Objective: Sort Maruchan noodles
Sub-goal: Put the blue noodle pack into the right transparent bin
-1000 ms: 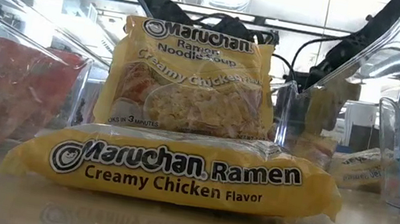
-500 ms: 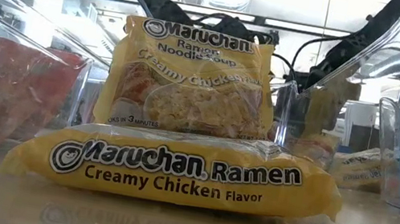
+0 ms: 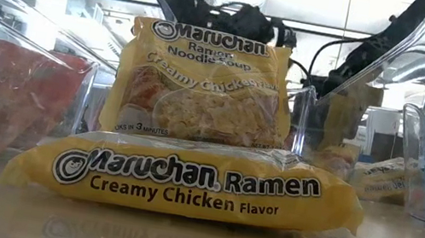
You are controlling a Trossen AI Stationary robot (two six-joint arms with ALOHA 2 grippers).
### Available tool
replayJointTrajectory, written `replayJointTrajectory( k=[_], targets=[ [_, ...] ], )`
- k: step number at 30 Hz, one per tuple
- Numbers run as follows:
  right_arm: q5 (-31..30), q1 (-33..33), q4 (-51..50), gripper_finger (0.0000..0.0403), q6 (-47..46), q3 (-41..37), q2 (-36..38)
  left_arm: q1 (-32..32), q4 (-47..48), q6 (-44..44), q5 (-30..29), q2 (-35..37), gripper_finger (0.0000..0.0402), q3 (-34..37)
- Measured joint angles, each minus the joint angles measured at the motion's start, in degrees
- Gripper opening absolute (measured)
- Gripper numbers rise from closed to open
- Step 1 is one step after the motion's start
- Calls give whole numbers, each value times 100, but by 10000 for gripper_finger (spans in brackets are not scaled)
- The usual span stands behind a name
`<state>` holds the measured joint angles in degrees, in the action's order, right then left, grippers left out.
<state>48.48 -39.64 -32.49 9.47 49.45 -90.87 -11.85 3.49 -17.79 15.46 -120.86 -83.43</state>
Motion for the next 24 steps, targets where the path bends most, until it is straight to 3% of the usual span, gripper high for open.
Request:
replayJointTrajectory(
  k=[8,14,19,24],
  targets=[
    [-341,6,-67,111,-407,31,219,4,110,29,-411,390,171,337],
    [-408,135,-360,110,-603,284,777,2,146,-447,-801,747,171,869],
    [-671,572,-531,110,-1031,379,1447,23,119,-1273,-1011,1037,171,1288],
    [-681,1253,-512,109,-1793,505,2230,72,113,-1434,-1147,1227,171,1549]
  ],
)
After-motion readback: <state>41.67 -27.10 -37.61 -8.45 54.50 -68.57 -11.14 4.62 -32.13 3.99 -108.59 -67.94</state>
